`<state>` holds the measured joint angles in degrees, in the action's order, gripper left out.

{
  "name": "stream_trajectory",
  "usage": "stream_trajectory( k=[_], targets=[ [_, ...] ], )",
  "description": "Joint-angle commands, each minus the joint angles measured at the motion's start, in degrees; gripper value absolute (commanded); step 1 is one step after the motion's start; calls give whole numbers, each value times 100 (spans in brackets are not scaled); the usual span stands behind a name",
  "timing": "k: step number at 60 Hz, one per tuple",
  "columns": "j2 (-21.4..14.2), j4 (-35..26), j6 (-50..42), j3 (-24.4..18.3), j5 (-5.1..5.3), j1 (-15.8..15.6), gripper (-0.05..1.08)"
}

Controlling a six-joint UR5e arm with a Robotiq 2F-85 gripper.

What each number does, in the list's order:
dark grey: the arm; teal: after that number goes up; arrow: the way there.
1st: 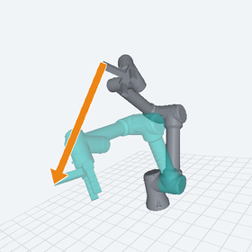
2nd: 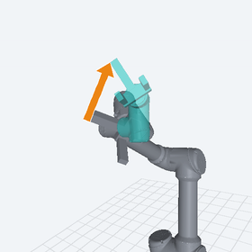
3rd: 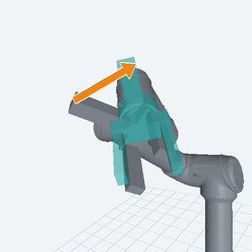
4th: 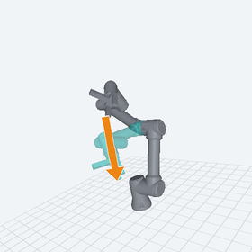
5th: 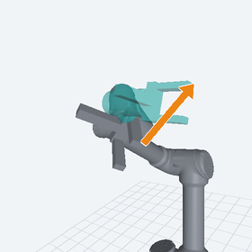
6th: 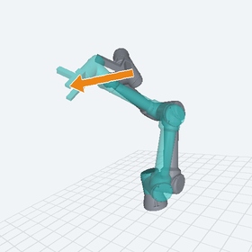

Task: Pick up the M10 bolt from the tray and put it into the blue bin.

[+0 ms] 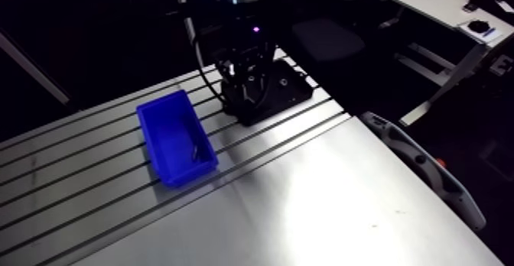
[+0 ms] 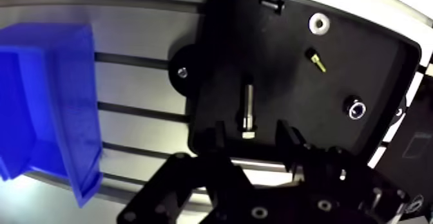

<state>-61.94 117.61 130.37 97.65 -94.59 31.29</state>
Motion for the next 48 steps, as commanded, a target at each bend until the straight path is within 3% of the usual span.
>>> stream_trajectory(
  k=[1,48],
  targets=[
    [76,168,13,5,-61,0,48],
    [214,188,11,92,-100,8,56]
  ],
)
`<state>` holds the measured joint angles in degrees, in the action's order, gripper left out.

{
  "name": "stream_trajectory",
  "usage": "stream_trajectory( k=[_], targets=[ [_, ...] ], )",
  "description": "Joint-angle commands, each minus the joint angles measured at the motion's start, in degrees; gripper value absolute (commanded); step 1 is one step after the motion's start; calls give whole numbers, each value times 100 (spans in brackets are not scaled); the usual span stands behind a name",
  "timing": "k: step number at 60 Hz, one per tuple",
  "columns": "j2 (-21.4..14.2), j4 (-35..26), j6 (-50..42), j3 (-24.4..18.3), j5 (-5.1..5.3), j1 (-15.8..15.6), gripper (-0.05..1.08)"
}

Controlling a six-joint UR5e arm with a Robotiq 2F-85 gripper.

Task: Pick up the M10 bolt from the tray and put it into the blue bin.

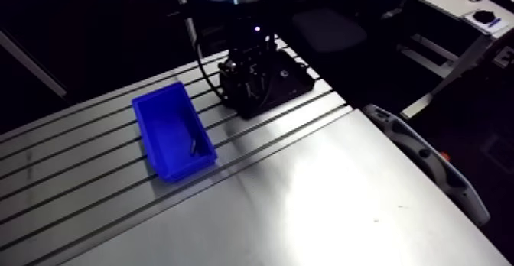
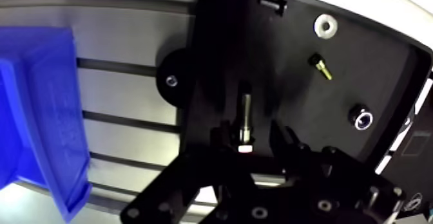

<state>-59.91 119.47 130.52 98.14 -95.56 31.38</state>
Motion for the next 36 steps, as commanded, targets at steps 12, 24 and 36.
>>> stream_trajectory(
  k=[12,24,36],
  targets=[
    [11,3,-12,43,-2,-8,59],
    [11,3,-12,25,-2,-8,60],
    [19,3,-12,43,-2,-17,64]
  ],
)
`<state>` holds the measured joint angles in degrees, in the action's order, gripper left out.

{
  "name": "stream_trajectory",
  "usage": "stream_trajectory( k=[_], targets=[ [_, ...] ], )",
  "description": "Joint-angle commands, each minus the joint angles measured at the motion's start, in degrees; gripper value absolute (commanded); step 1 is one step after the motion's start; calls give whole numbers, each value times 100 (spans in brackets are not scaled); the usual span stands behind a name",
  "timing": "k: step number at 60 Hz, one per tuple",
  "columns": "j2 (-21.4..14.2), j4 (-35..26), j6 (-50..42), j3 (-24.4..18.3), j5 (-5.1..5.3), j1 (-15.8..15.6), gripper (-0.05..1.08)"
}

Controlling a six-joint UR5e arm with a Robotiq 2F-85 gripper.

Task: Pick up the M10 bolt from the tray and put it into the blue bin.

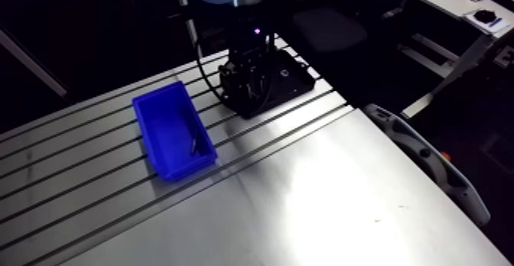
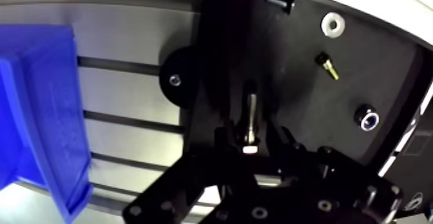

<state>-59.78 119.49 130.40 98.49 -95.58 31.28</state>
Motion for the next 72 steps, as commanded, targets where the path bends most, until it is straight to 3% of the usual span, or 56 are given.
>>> stream_trajectory(
  k=[1,13,72],
  targets=[
    [6,0,-1,8,0,-7,64],
    [41,0,-1,-1,-1,-7,71],
    [50,167,-1,43,-9,-16,80]
  ],
)
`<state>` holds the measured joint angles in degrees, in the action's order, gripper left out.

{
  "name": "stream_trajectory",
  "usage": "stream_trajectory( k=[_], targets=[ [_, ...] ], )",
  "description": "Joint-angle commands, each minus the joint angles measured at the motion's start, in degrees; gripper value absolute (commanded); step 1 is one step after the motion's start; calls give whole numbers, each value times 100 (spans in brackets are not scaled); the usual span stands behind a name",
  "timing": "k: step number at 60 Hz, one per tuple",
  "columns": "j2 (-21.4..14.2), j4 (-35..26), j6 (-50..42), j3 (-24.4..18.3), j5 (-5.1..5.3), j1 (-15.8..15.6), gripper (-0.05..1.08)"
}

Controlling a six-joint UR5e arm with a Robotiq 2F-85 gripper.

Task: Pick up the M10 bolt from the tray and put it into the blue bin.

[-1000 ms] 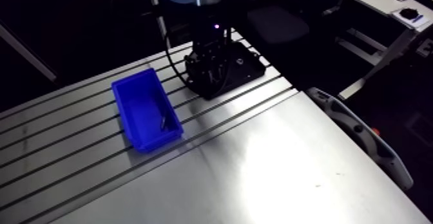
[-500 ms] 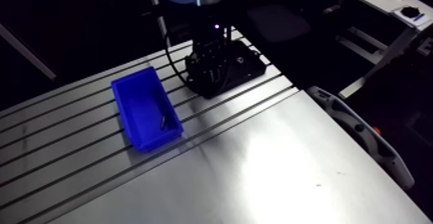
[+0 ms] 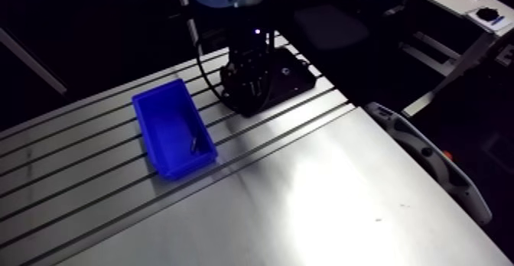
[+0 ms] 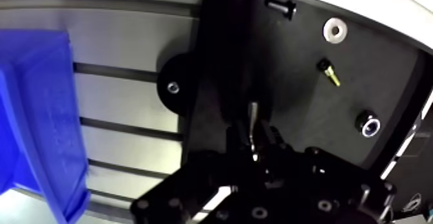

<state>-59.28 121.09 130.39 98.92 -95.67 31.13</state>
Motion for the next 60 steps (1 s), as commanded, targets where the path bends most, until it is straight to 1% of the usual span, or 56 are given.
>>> stream_trajectory(
  k=[1,5,6,11,15,17,19,23,34,43,49,54,60],
  targets=[
    [1,14,0,0,0,-1,81],
    [1,16,0,-8,0,-1,84],
    [1,16,0,-8,0,-1,87],
    [1,16,8,-16,0,-1,89],
    [-23,8,17,-24,7,6,95],
    [-23,8,17,-24,7,6,95],
    [-49,7,18,-35,9,8,100],
    [-68,-17,27,-67,25,16,102],
    [-127,-62,27,-96,44,16,105],
    [-342,-401,34,-104,44,25,107],
    [-485,-702,67,-187,36,18,107],
    [-601,-981,324,-310,35,16,107],
    [-713,-1080,611,-401,51,0,107]
  ],
)
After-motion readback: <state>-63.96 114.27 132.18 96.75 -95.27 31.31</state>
